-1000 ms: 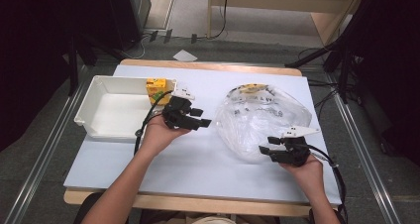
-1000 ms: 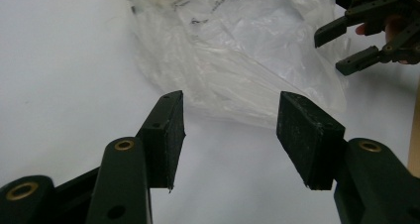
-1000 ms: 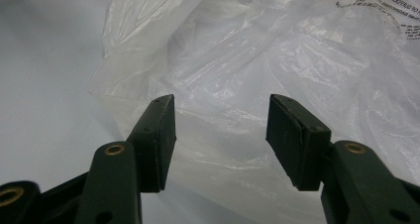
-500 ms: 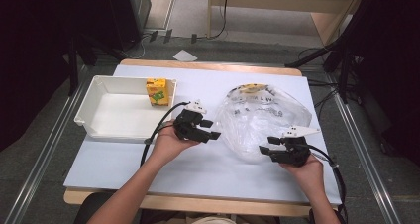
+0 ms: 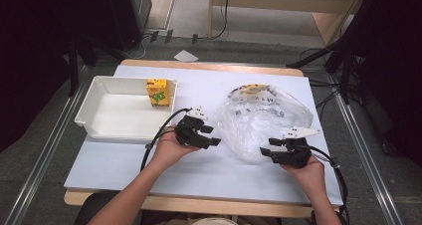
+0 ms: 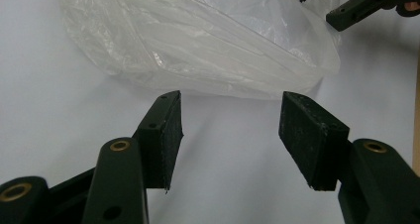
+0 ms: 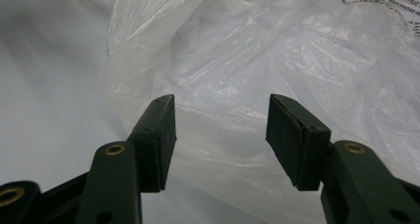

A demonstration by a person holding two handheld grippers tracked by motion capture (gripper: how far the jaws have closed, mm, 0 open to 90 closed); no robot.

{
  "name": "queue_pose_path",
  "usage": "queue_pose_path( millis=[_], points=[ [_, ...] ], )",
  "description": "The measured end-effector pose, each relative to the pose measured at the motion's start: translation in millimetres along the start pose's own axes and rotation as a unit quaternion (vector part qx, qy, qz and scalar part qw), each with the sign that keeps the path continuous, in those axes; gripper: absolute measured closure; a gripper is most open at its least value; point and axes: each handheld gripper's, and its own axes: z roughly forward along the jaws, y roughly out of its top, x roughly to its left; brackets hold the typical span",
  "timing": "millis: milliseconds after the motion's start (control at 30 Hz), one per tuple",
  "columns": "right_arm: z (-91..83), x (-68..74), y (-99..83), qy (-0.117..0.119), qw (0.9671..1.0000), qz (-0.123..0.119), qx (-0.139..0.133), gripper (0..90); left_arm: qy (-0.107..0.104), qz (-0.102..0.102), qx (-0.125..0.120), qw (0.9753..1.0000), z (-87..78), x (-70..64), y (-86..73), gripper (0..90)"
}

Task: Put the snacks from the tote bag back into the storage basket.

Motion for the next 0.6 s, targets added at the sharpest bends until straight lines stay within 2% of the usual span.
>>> queue_pose_path(
  millis=[233, 600],
  points=[
    [-0.8, 1.5, -0.8, 0.002, 1.0, 0.003, 0.004, 46.2, 0.0, -0.002, 0.002, 1.0, 4.6, 1.1, -0.9, 42.8],
    [-1.8, 1.1, -0.7, 0.001, 1.0, 0.001, -0.002, 45.9, 0.003, 0.01, 0.012, 0.9999, 7.8, 2.5, -2.7, 41.2]
  ],
)
